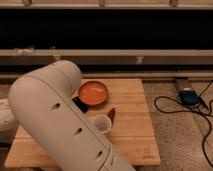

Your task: Stand the bottle upright

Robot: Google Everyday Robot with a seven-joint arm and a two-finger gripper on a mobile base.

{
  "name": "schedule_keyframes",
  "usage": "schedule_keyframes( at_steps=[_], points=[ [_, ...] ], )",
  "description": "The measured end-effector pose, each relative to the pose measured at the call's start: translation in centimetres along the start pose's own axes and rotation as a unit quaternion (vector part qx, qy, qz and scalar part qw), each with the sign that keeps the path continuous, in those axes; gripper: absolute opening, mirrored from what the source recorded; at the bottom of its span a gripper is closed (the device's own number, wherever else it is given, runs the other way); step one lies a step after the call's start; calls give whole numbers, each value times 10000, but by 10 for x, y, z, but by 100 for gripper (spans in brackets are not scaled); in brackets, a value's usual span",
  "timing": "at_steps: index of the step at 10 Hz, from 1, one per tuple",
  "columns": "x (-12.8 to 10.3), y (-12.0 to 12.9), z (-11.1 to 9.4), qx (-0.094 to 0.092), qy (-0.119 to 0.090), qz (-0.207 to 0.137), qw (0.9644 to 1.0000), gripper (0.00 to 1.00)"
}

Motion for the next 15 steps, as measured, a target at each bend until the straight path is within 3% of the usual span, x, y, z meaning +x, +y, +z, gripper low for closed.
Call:
schedule_keyframes(
  at_steps=[8, 15],
  points=[
    [18, -14, 16, 121, 786, -339, 9963, 62],
    [26, -15, 21, 240, 1141, -548, 9917, 62]
  ],
)
